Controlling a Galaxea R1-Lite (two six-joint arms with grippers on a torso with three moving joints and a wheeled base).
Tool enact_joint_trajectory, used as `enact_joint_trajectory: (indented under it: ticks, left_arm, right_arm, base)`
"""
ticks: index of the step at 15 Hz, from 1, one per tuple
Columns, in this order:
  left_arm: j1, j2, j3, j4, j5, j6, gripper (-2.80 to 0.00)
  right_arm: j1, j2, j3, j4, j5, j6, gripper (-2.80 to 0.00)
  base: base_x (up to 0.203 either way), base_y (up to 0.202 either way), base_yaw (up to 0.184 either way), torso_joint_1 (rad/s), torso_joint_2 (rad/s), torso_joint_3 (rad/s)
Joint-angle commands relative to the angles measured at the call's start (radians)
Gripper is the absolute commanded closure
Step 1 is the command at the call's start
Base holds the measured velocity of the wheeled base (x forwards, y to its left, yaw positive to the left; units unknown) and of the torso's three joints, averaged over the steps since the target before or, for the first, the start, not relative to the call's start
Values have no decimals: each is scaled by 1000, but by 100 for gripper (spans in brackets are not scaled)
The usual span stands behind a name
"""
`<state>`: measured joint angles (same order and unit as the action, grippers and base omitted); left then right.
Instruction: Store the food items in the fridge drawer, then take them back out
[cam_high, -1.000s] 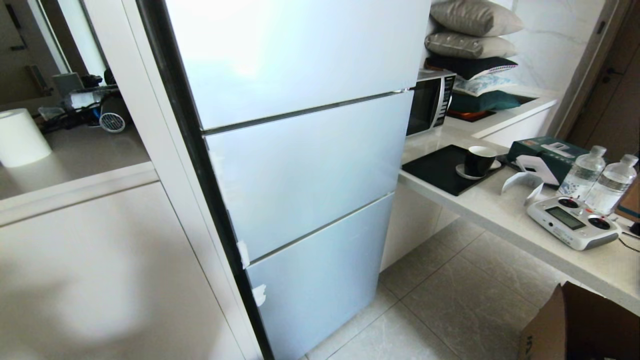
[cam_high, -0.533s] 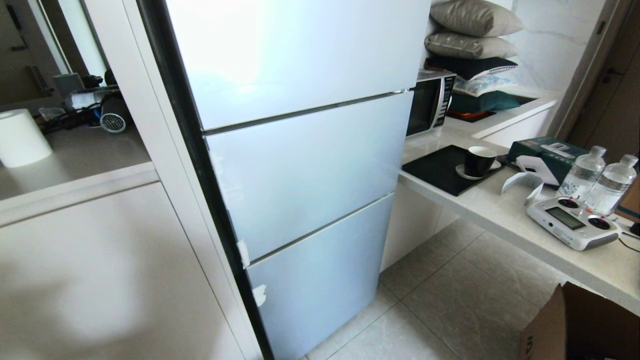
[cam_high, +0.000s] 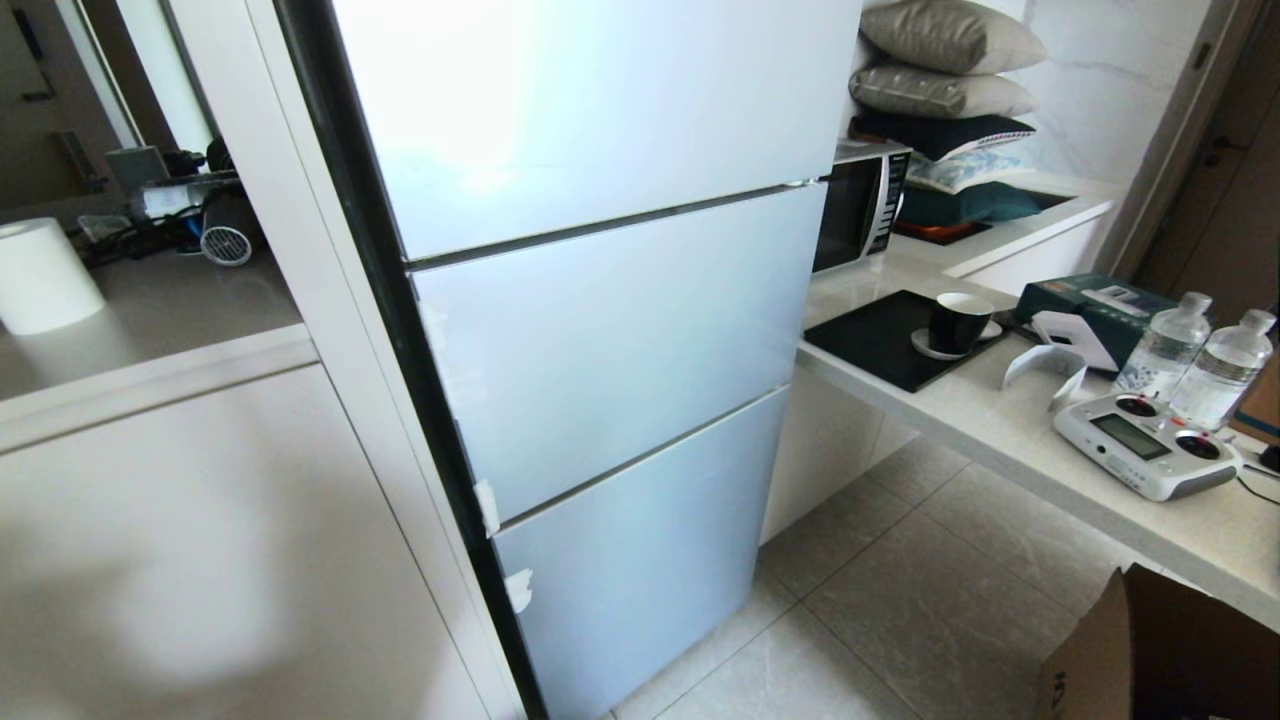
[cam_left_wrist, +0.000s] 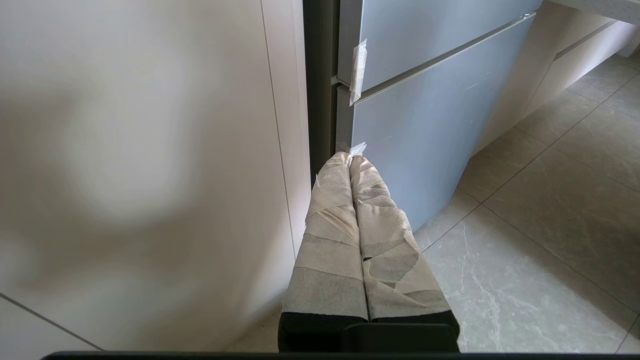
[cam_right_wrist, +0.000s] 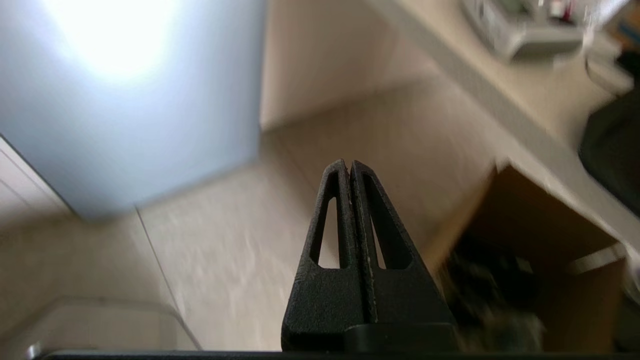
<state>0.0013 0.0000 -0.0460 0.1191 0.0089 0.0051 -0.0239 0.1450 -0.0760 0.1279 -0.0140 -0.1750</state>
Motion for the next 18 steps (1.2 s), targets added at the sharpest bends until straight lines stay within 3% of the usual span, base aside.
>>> enact_joint_trajectory:
  ticks: [1, 5, 18]
  left_arm:
    - [0, 1, 0, 1, 0, -1, 0]
    - [0, 0, 0, 1, 0, -1, 0]
    - [0, 0, 0, 1, 0, -1, 0]
  right_arm:
    - [11, -154, 22, -11, 20, 32, 0]
    - [18, -147, 55, -80, 21, 166, 0]
    - [18, -147, 55, -79, 17, 166, 0]
  base:
    - [0, 0, 0, 0, 0, 0]
    - [0, 0, 0, 0, 0, 0]
    - [0, 0, 0, 0, 0, 0]
